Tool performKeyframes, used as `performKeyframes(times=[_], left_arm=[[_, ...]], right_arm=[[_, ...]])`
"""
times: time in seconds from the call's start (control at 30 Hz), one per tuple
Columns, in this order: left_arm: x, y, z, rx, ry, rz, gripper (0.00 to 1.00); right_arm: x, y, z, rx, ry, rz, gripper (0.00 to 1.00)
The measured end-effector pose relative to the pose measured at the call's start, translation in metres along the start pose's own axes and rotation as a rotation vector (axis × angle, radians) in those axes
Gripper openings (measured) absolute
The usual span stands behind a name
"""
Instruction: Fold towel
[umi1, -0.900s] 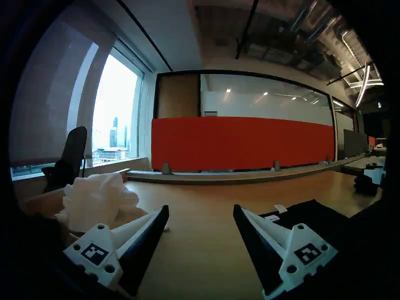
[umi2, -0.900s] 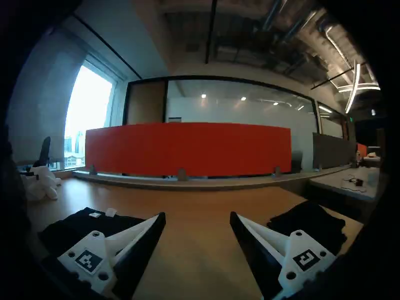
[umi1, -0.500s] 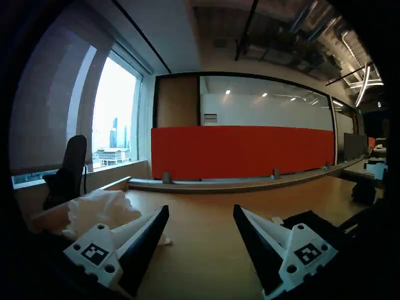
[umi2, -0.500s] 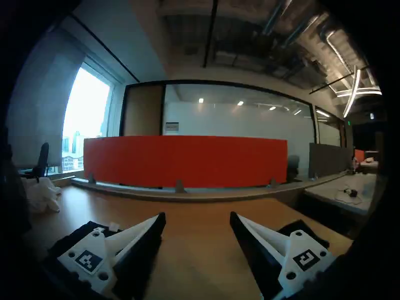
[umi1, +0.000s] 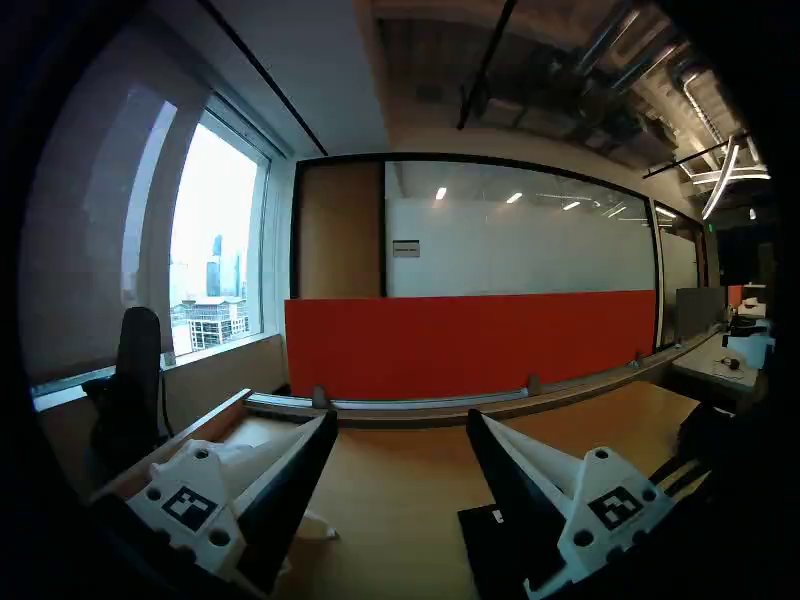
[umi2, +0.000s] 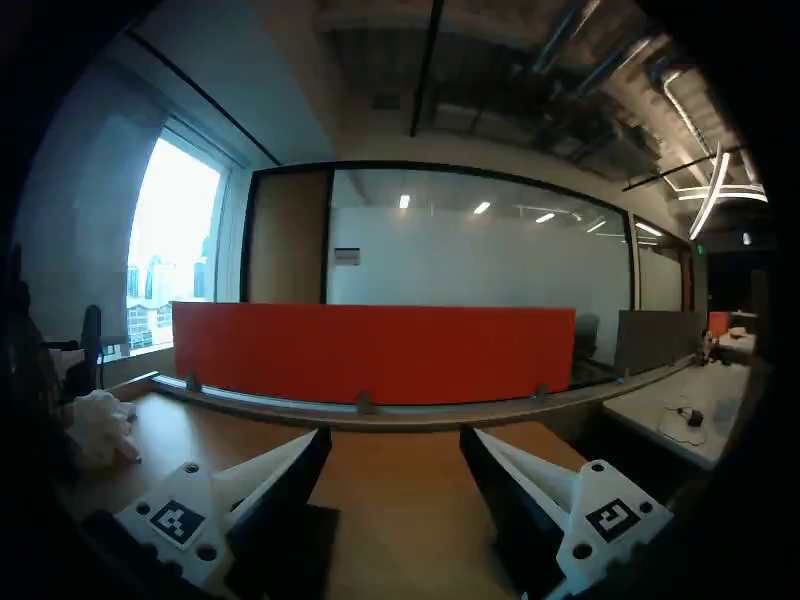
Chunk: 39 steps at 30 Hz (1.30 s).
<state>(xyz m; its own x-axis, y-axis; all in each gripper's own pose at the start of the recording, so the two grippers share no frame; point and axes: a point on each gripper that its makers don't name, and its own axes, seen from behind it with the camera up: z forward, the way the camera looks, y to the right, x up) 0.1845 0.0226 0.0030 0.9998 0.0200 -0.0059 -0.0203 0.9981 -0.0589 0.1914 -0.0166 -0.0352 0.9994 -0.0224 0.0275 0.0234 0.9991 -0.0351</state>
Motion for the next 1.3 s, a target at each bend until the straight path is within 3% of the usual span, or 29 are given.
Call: performKeyframes(times=[0.4, 0.6, 0.8, 1.0, 1.3], left_arm=[[0.023, 0.005, -0.006, -0.019, -0.023, 0.010, 0.95], [0.022, 0.003, -0.011, -0.014, -0.047, 0.021, 0.95], [0.022, 0.012, -0.014, -0.044, -0.065, 0.030, 0.95], [0.017, 0.027, -0.017, -0.117, -0.109, 0.060, 0.95], [-0.005, 0.062, -0.028, -0.315, -0.231, 0.077, 0.95]], right_arm=[[0.040, -0.006, -0.011, -0.006, 0.017, -0.015, 1.00], [0.038, -0.005, -0.012, -0.004, 0.008, -0.008, 1.00], [0.035, -0.010, -0.010, 0.010, -0.017, -0.015, 1.00], [0.020, -0.024, -0.007, 0.093, -0.084, -0.045, 1.00], [-0.015, -0.060, -0.012, 0.304, -0.221, -0.157, 1.00]])
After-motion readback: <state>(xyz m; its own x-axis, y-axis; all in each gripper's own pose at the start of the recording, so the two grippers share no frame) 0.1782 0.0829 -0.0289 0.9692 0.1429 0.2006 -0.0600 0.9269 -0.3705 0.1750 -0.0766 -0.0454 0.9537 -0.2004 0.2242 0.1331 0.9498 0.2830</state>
